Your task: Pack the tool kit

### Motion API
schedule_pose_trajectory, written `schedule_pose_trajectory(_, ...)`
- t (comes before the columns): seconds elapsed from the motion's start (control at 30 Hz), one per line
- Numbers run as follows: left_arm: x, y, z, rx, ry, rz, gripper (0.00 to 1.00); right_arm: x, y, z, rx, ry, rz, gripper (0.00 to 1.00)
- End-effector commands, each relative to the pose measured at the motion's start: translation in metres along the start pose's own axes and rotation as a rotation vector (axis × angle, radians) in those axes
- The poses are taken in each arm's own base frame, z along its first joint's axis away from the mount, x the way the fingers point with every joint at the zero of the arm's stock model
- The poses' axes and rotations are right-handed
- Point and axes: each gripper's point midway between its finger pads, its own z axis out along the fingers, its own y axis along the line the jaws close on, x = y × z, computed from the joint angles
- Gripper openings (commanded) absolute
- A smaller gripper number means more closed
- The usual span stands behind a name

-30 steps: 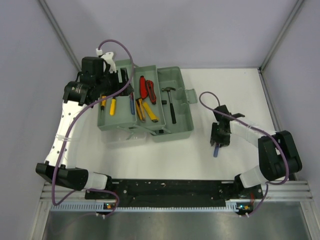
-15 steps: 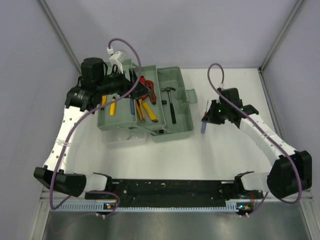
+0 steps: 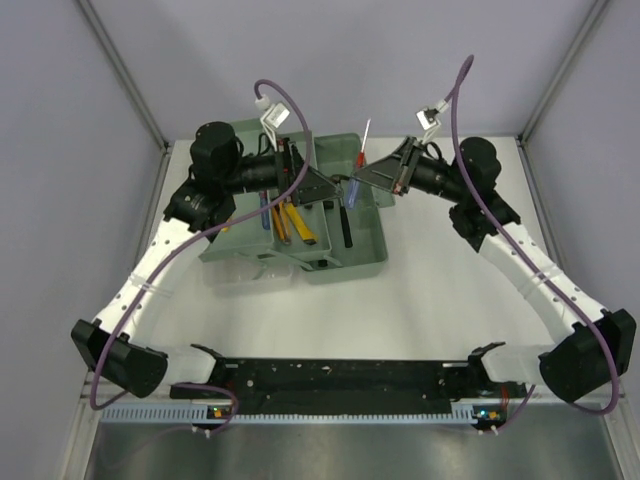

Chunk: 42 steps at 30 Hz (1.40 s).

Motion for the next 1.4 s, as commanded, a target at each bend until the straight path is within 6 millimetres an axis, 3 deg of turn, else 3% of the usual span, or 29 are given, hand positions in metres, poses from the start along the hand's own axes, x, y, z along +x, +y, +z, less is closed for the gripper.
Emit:
schedule_pose_trajectory(0.0,-0.015,-0.025,0.01,0.109,-0.043,0.045,0.82,-0.028,0.096,-0.003,-0.316,-0.05,-0.086,0.04)
schedule_pose_trajectory(0.17,-0.014,-0.029,0.013,0.131,-0.039,0.035,0.78,-0.034,0.121,-0.004,-0.416,-0.05,-0.065,0.06)
schedule_pose_trajectory(0.3,-0.02,-0.038,0.015,0.175,-0.061,0.031,0.62,-0.032,0.125,0.001,-0.443,-0.036,-0.051,0.07)
schedule_pose_trajectory(0.4,-0.022,-0.039,0.016,0.184,-0.075,0.027,0.43,-0.029,0.123,0.005,-0.441,-0.024,-0.041,0.08)
schedule_pose_trajectory(0.53,-0.022,-0.039,0.016,0.181,-0.079,0.029,0.0,-0.027,0.118,0.011,-0.417,-0.009,-0.016,0.11)
schedule_pose_trajectory(0.6,-0.021,-0.032,0.015,0.142,-0.08,0.027,0.0,-0.026,0.11,0.013,-0.387,-0.013,-0.012,0.3)
schedule_pose_trajectory(0.63,-0.022,-0.025,0.014,0.094,-0.089,0.036,0.0,-0.026,0.106,0.013,-0.366,-0.026,-0.034,0.54)
schedule_pose_trajectory(0.67,-0.022,-0.011,0.013,0.002,-0.097,0.025,0.0,-0.026,0.098,0.013,-0.323,-0.045,-0.038,0.66)
schedule_pose_trajectory(0.77,-0.029,0.029,-0.006,-0.295,-0.162,0.035,0.0,-0.037,0.052,0.009,-0.049,-0.151,-0.039,0.88)
schedule_pose_trajectory(0.87,-0.037,0.076,-0.042,-0.604,-0.21,0.037,0.0,-0.042,0.017,-0.007,0.165,-0.176,-0.079,0.91)
schedule_pose_trajectory(0.97,-0.03,0.12,-0.089,-0.913,-0.2,0.011,0.0,-0.04,-0.002,-0.018,0.247,-0.176,-0.082,0.91)
schedule_pose_trajectory(1.07,-0.015,0.154,-0.136,-1.138,-0.151,-0.022,0.0,-0.033,-0.021,-0.026,0.295,-0.168,-0.041,0.9)
schedule_pose_trajectory(1.13,-0.01,0.167,-0.156,-1.198,-0.137,-0.043,0.0,-0.024,-0.037,-0.03,0.327,-0.151,-0.005,0.9)
schedule_pose_trajectory(1.23,0.002,0.186,-0.165,-1.223,-0.081,-0.07,0.0,-0.011,-0.054,-0.035,0.362,-0.132,0.032,0.89)
schedule_pose_trajectory(1.37,0.02,0.208,-0.156,-1.224,-0.001,-0.13,0.0,0.002,-0.071,-0.036,0.392,-0.096,0.076,0.88)
